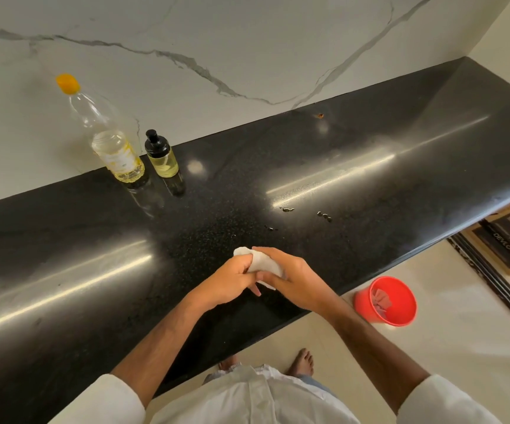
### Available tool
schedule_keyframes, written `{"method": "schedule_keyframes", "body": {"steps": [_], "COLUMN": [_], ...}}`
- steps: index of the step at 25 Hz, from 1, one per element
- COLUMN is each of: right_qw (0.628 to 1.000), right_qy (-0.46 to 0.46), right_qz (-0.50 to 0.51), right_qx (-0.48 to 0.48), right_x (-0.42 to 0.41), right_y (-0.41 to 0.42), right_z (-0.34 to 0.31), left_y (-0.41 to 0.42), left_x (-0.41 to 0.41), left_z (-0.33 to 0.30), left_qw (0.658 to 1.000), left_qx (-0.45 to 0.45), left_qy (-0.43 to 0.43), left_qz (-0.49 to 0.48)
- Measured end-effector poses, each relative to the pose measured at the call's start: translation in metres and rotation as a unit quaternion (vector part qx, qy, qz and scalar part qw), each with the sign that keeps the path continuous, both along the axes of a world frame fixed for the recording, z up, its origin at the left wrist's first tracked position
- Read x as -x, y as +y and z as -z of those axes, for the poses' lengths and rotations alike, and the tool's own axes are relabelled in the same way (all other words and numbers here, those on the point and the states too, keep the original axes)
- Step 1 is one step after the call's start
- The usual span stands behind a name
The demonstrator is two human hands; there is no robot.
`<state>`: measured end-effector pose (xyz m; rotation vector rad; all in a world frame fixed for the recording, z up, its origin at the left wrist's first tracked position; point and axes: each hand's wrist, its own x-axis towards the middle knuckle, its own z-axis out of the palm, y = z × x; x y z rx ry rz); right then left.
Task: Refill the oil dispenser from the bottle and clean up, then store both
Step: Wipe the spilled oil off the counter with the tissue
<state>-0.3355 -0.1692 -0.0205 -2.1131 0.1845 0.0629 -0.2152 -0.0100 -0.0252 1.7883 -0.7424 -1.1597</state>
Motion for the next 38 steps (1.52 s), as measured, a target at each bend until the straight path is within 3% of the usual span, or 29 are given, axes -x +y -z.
{"method": "schedule_keyframes", "body": {"steps": [3,6,9,11,13,15,17,20,28,32,38], "right_qw": [0.998,0.996,0.986,0.981,0.977,0.953,0.924,0.905,0.913,0.928,0.919], "right_qy": [0.033,0.06,0.123,0.13,0.079,-0.009,-0.029,0.08,0.155,0.146,0.097], "right_qz": [0.033,0.046,0.026,0.072,0.199,0.265,0.218,0.089,-0.011,-0.025,-0.149], "right_qx": [-0.033,-0.036,-0.105,-0.123,-0.022,0.149,0.311,0.409,0.377,0.343,0.351], "right_x": [0.008,0.016,0.03,0.043,0.055,0.059,0.057,0.059,0.047,0.026,0.039], "right_y": [-0.004,-0.01,-0.025,-0.042,-0.057,-0.059,-0.048,-0.021,0.009,0.036,0.065], "right_z": [0.008,0.01,0.009,0.011,0.013,0.019,0.028,0.045,0.074,0.078,0.077], "left_y": [0.0,0.007,0.016,0.024,0.034,0.043,0.049,0.055,0.09,0.108,0.117], "left_x": [0.0,0.006,0.006,0.006,0.004,0.002,0.002,0.004,0.012,0.016,0.021], "left_z": [0.0,-0.003,0.007,0.019,0.031,0.041,0.047,0.051,0.052,0.052,0.051], "left_qw": [0.995,0.975,0.971,0.97,0.955,0.938,0.926,0.913,0.904,0.905,0.909], "left_qx": [-0.025,0.013,0.043,0.051,0.054,0.029,-0.001,-0.033,-0.059,-0.059,-0.057], "left_qy": [-0.096,-0.213,-0.212,-0.211,-0.266,-0.326,-0.368,-0.401,-0.412,-0.4,-0.394], "left_qz": [0.005,-0.059,-0.098,-0.108,-0.119,-0.112,-0.086,-0.064,-0.094,-0.128,-0.124]}}
